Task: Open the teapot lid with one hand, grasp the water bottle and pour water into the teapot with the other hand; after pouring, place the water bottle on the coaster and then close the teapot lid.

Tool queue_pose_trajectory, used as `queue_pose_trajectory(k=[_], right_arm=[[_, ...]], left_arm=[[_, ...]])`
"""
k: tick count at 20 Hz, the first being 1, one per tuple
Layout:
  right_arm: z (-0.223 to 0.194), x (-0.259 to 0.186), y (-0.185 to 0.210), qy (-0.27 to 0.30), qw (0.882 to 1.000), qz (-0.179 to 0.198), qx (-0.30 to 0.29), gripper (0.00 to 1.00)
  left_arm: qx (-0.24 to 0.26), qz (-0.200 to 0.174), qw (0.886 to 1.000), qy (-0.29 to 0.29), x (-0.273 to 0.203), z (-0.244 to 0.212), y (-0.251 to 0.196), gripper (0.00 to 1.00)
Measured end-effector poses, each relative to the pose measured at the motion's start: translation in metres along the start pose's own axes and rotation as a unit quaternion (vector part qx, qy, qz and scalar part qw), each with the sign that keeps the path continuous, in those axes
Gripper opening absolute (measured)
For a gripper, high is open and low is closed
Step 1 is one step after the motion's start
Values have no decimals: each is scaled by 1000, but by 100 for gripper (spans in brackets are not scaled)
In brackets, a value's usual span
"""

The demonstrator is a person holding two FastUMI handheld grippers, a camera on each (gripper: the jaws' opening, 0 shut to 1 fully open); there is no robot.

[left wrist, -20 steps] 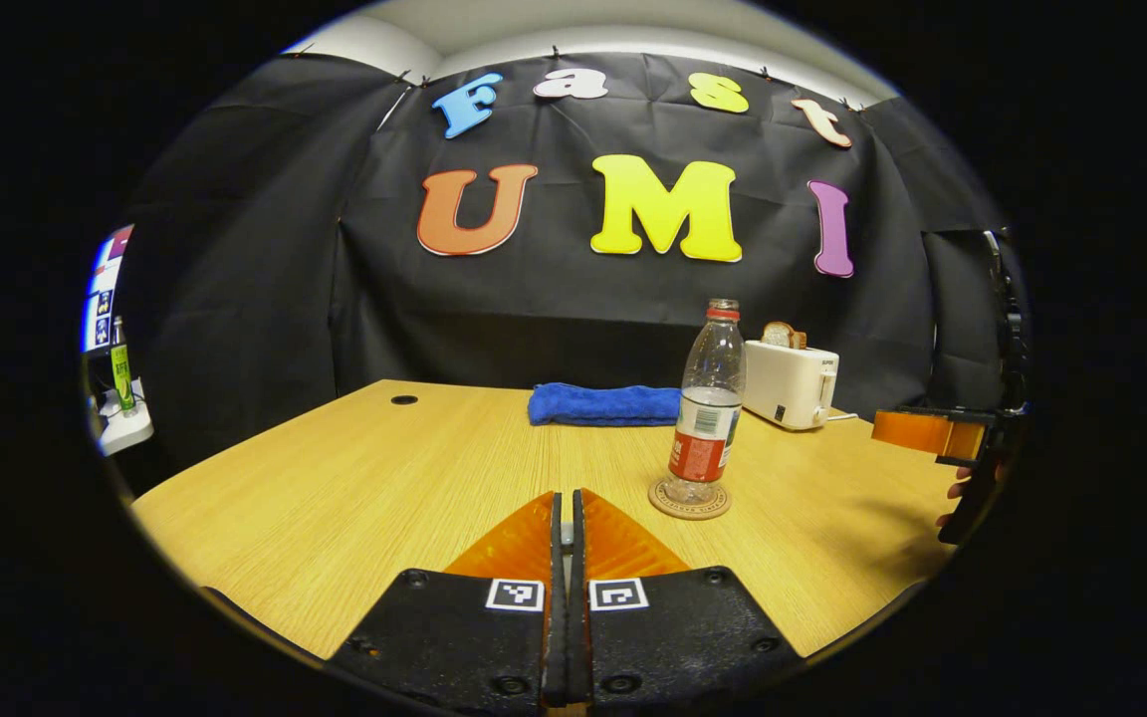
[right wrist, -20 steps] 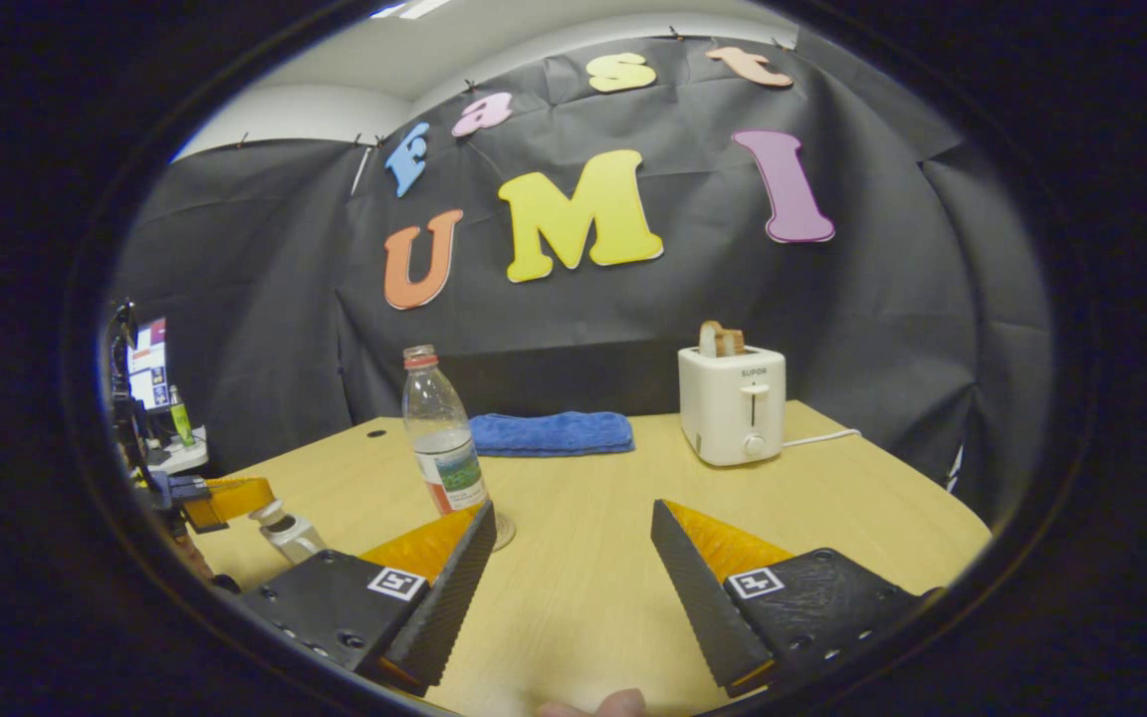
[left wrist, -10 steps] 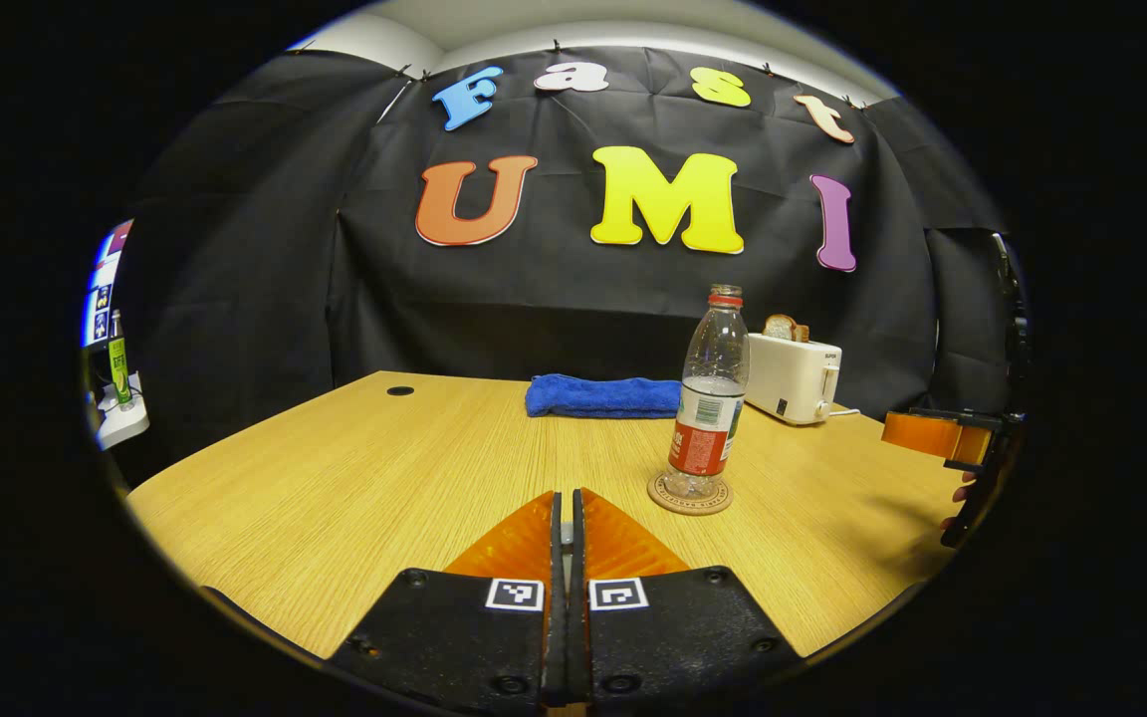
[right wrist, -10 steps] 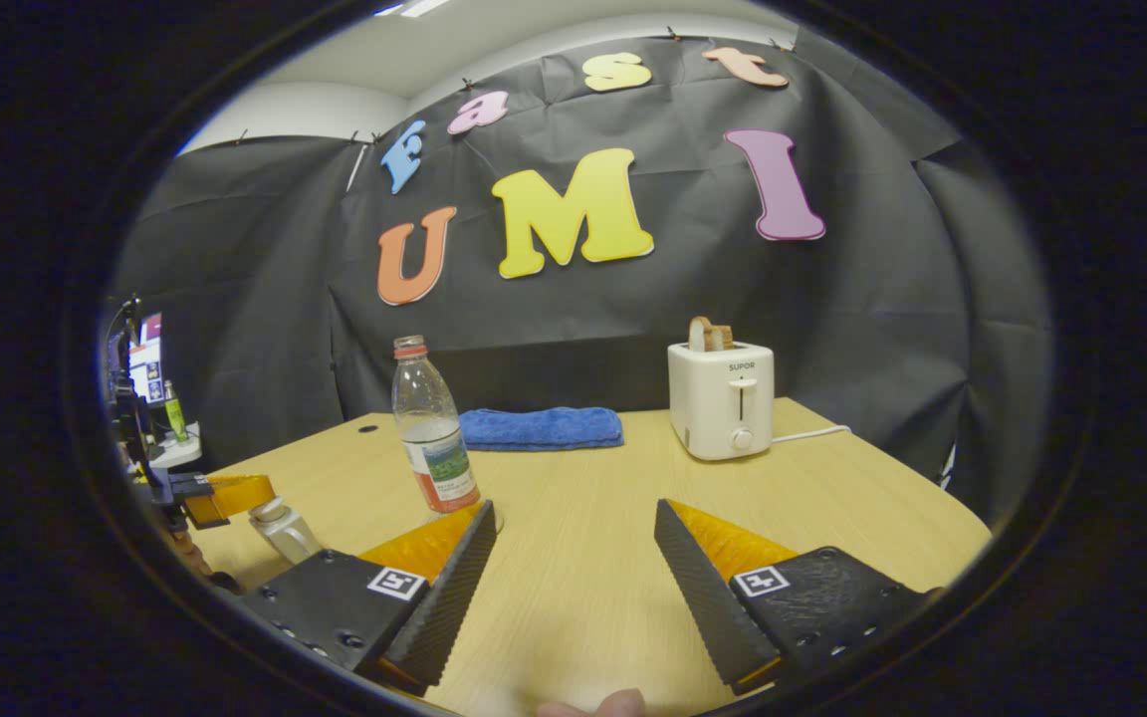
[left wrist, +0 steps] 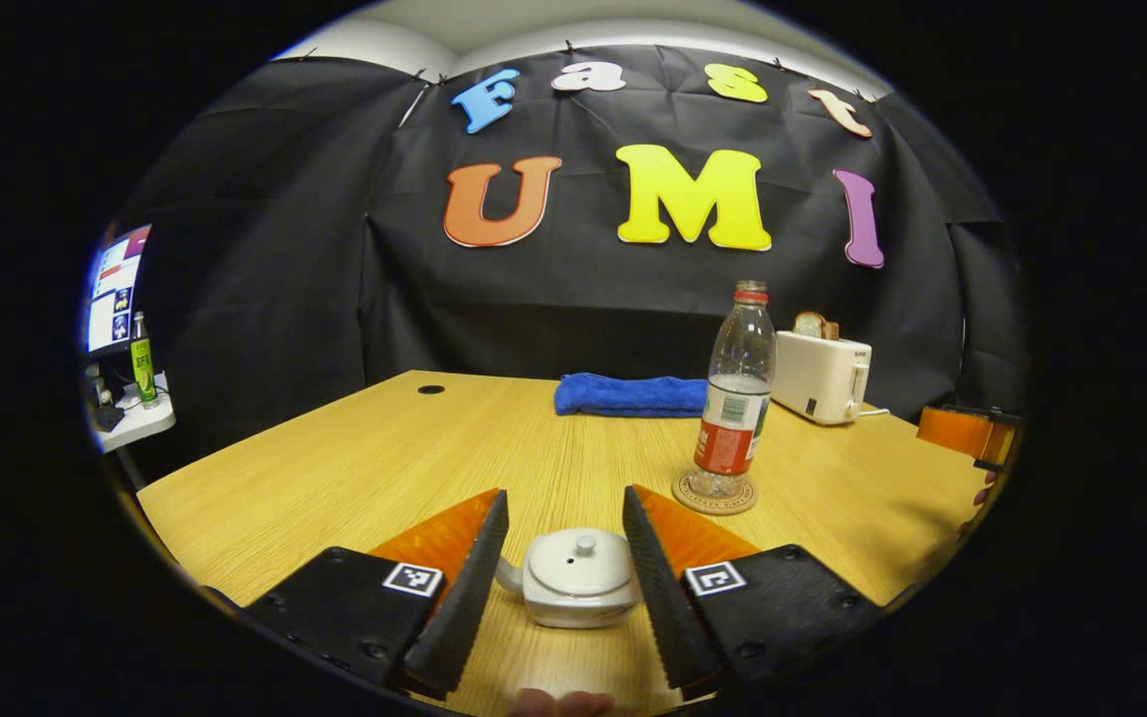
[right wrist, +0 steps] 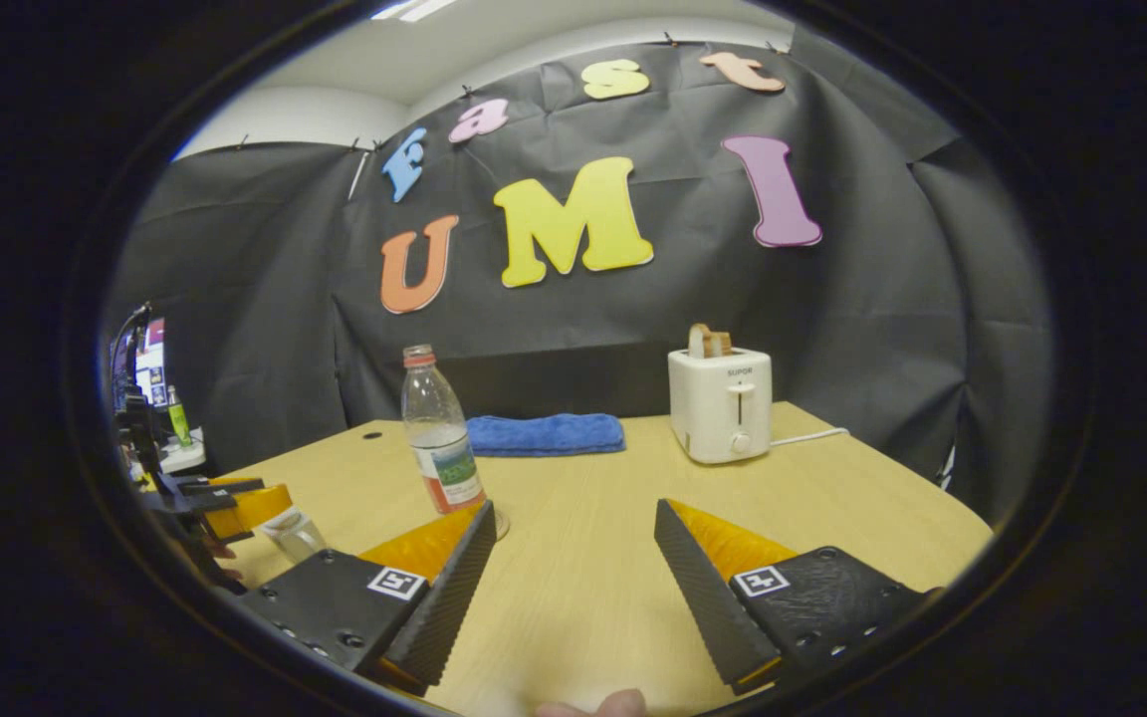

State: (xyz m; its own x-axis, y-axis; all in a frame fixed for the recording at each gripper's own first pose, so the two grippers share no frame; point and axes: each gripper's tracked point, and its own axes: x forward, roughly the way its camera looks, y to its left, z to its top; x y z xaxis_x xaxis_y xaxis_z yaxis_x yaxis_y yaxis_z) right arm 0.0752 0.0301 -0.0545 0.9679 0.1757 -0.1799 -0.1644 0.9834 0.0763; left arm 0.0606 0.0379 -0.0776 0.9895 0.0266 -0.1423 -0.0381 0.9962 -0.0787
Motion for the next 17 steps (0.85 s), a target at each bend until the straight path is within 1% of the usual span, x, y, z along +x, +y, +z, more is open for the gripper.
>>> queue_pose_trajectory(k=[1,2,4,5,8,9,10,12,13,14,15,17], right_arm=[[7,-2,-2,-12,1000,-10,-7,96],[12,-7,-6,-26,999,-22,-15,96],[27,-14,-7,-60,997,-41,-26,96],[32,-17,-5,-69,996,-46,-32,96],[43,-28,3,-91,994,-46,-39,96],[46,-32,5,-94,994,-47,-40,93],[48,-38,6,-95,994,-48,-39,93],[56,-51,6,-101,993,-52,-42,93],[59,-59,4,-105,992,-55,-43,93],[61,-65,1,-107,992,-59,-41,96],[63,-71,0,-109,992,-60,-40,96],[59,-81,1,-106,992,-62,-39,96]], left_arm=[[-1,10,1000,-18,-3,13,2,91],[-1,16,999,-35,-7,27,1,99],[-4,9,998,-61,-10,50,-6,100],[-5,4,998,-67,-12,60,-12,98],[12,2,996,-84,-22,82,-31,98],[15,-5,996,-89,-27,89,-41,98],[17,-17,995,-96,-33,93,-54,98],[25,-41,994,-96,-47,92,-78,98],[33,-43,994,-98,-54,92,-83,98],[39,-43,993,-99,-59,91,-85,98],[35,-43,994,-97,-64,88,-87,99],[23,-59,994,-92,-75,83,-97,100]])
